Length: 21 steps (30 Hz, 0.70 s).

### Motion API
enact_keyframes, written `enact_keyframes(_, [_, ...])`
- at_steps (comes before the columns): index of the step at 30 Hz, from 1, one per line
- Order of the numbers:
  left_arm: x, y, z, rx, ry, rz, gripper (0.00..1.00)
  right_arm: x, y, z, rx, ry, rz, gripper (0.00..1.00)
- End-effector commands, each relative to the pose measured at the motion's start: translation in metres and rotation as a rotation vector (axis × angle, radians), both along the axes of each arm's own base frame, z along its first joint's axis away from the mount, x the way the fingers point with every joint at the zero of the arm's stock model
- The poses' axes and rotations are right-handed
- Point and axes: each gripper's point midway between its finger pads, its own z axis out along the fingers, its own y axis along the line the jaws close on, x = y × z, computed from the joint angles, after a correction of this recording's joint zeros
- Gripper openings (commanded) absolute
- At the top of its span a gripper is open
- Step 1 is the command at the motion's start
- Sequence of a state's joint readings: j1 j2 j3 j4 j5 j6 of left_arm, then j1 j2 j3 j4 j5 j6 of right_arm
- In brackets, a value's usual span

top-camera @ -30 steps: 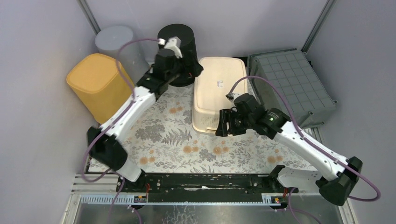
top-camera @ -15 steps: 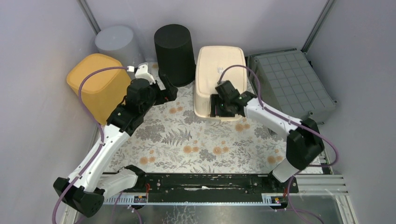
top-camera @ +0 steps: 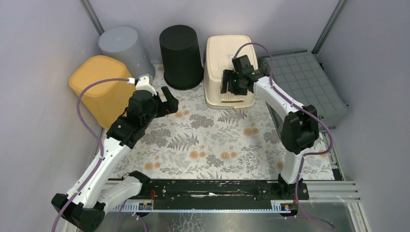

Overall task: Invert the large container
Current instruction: Move the container to the center of the board.

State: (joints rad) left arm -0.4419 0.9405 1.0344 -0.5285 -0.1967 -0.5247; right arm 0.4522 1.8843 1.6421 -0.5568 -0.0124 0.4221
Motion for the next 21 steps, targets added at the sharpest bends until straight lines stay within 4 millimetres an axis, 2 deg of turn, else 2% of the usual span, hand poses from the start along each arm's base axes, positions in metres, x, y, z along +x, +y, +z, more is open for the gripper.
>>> enact_keyframes(1, [0.001, 0.012, -0.004, 0.027, -0.006, 0.054, 1.00, 0.042, 0.016, 0.033, 0.056, -0.151, 0.094, 0.75])
enact_keyframes(4, [0.002, 0.022, -0.005, 0.053, -0.003, 0.093, 1.00, 0.031, 0.008, 0.043, 0.056, -0.161, 0.089, 0.77])
enact_keyframes(7, [0.001, 0.026, -0.007, 0.073, -0.012, 0.104, 1.00, 0.008, -0.002, 0.056, 0.081, -0.199, 0.087, 0.99])
enact_keyframes(10, [-0.001, 0.031, -0.007, 0.079, -0.037, 0.112, 1.00, -0.018, -0.018, 0.074, 0.089, -0.257, 0.065, 0.99])
enact_keyframes(13, [-0.003, 0.035, -0.006, 0.070, -0.075, 0.127, 1.00, -0.040, -0.041, 0.077, 0.057, -0.282, 0.014, 0.99])
enact_keyframes(14, [-0.003, 0.036, -0.006, 0.066, -0.083, 0.133, 1.00, -0.048, -0.050, 0.070, 0.030, -0.277, -0.009, 0.99])
enact_keyframes(16, [-0.002, 0.038, -0.010, 0.073, -0.077, 0.142, 1.00, -0.062, -0.068, 0.070, -0.010, -0.309, -0.041, 0.99])
enact_keyframes(18, [0.003, 0.038, -0.019, 0.094, -0.056, 0.149, 1.00, -0.073, -0.080, 0.055, -0.077, -0.310, -0.007, 0.99])
enact_keyframes(21, [0.009, 0.038, -0.028, 0.116, -0.048, 0.147, 1.00, -0.086, -0.106, 0.029, -0.195, -0.249, -0.054, 0.99])
